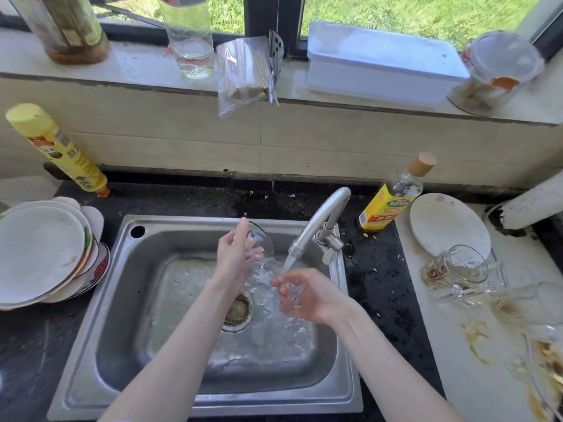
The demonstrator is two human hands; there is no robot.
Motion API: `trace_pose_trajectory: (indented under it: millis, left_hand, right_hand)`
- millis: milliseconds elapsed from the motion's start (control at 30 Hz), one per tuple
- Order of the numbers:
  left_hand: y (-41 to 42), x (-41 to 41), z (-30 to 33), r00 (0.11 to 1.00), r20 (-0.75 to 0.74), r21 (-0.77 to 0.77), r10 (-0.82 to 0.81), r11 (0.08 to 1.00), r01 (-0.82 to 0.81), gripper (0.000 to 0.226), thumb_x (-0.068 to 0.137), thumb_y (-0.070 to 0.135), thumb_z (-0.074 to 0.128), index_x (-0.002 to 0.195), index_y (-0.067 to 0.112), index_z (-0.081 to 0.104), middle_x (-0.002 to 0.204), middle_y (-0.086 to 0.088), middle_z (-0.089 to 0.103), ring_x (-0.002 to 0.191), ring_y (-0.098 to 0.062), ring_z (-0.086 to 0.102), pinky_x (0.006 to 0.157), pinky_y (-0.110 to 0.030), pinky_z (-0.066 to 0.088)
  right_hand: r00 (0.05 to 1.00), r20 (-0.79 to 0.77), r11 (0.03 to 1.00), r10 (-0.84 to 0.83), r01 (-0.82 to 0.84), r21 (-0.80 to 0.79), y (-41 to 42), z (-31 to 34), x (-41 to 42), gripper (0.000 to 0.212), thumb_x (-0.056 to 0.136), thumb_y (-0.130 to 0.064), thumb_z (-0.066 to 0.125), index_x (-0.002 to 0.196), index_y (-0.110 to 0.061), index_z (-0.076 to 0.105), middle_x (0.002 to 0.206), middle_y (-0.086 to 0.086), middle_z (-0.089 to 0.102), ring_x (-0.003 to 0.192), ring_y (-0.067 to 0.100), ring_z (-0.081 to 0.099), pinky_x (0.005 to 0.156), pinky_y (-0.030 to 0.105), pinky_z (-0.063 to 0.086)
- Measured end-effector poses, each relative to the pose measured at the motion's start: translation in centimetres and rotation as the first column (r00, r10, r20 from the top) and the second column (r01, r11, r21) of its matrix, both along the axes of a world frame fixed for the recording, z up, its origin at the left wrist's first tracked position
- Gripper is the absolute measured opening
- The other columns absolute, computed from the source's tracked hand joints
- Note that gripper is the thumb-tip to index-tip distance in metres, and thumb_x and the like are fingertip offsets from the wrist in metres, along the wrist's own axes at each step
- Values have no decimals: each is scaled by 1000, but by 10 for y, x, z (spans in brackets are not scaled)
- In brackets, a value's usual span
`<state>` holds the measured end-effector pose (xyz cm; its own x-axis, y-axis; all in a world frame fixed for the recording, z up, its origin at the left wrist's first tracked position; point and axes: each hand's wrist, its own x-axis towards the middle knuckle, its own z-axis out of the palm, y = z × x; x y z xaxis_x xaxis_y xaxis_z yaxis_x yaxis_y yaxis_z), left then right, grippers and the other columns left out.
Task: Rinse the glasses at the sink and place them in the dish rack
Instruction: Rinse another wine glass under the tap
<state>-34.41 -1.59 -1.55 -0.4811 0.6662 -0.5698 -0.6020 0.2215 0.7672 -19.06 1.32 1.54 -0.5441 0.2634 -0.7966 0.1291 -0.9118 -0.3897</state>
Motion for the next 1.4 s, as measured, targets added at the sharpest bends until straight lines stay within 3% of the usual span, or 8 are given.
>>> trace_pose_trajectory:
  millis: [100,233,367,467,667,833,1167,1400]
  left_hand:
    - [-6,-2,-3,989,144,-52,-19,998,27,44,92,47,47,111,8,47,70,-4,55,45,-10,45,51,-21,41]
    - [-19,-2,-11,898,414,-203,148,977,-68,46,93,48,45,105,3,45,95,-18,54,92,-28,57,95,-42,44]
    - [-32,-3,-27,825,530,-285,197,958,-46,57,89,48,54,130,14,33,127,-29,42,100,-40,56,75,-44,50]
    - [-38,1,-38,991,100,-431,-85,894,120,46,95,38,46,133,13,35,132,-18,42,107,-38,53,86,-47,50]
    - [-45,24,-15,668,-688,-147,-284,956,255,20,97,21,43,112,22,56,109,7,57,101,-6,54,84,-21,41]
    - [-48,30,-16,419,-785,-203,-456,829,521,44,83,26,67,121,24,46,103,13,46,96,4,45,81,-8,36]
    - [-43,20,-7,542,-727,-146,-421,867,477,22,87,7,60,78,28,56,65,8,59,58,-3,54,62,-26,45]
    - [-46,14,-1,618,-643,-127,-453,858,497,17,86,9,63,77,23,60,63,4,55,54,-2,47,54,-18,40]
  right_hand:
    - [994,-88,998,-59,57,-20,0,0,1,10,88,-12,53,92,-4,57,67,7,63,58,15,53,63,27,48]
    - [972,-231,997,-42,55,49,-1,-5,4,20,92,-23,54,106,-9,60,87,14,66,72,23,64,70,34,56]
    - [959,-284,993,-3,35,109,-6,-9,3,15,87,-16,59,94,-12,72,96,14,68,80,26,66,76,36,56]
    - [975,-207,992,-81,100,82,-3,-6,0,15,78,-14,64,91,-9,70,85,13,71,72,24,67,70,36,59]
    - [995,-40,982,-90,95,161,-6,-23,-10,17,93,-16,54,105,-9,65,99,15,70,86,28,67,73,37,57]
    - [974,-90,977,-210,213,27,-8,-23,-8,37,102,-35,35,94,-10,61,93,15,70,82,25,70,67,34,56]
    - [1000,-31,951,-6,15,308,-14,-29,-2,39,103,-33,28,115,-18,62,92,12,72,85,24,69,76,31,53]
    - [969,71,968,-239,243,-64,-16,-40,-3,17,90,-22,59,96,-7,62,62,6,63,57,16,55,56,24,45]
